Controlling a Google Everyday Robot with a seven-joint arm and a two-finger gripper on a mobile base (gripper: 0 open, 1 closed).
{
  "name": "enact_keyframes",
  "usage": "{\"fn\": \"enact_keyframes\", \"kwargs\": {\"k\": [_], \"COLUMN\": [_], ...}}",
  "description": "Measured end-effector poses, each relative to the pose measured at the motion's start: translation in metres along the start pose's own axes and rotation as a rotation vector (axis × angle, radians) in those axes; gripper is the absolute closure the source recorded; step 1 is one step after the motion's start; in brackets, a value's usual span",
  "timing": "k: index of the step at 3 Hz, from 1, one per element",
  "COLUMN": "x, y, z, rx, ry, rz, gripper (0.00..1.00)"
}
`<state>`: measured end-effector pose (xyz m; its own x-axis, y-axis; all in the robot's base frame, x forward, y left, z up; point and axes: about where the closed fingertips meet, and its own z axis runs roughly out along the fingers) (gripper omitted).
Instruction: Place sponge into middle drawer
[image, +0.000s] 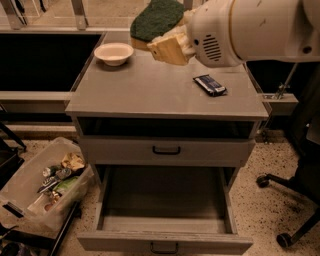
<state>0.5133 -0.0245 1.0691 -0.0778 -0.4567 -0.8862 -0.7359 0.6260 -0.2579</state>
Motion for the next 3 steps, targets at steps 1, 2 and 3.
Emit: {"fn": "enact_keyframes", "kwargs": {"k": [1, 2, 3], "x": [0.000, -0.004, -0.047], "y": [0.000, -0.039, -0.076], "z": [0.000, -0.068, -0.196], "rx": [0.000, 0.131, 0.363], "ry": [0.000, 0.068, 0.156], "rz": [0.000, 0.025, 0.005], "gripper": [1.00, 1.00, 1.00]}}
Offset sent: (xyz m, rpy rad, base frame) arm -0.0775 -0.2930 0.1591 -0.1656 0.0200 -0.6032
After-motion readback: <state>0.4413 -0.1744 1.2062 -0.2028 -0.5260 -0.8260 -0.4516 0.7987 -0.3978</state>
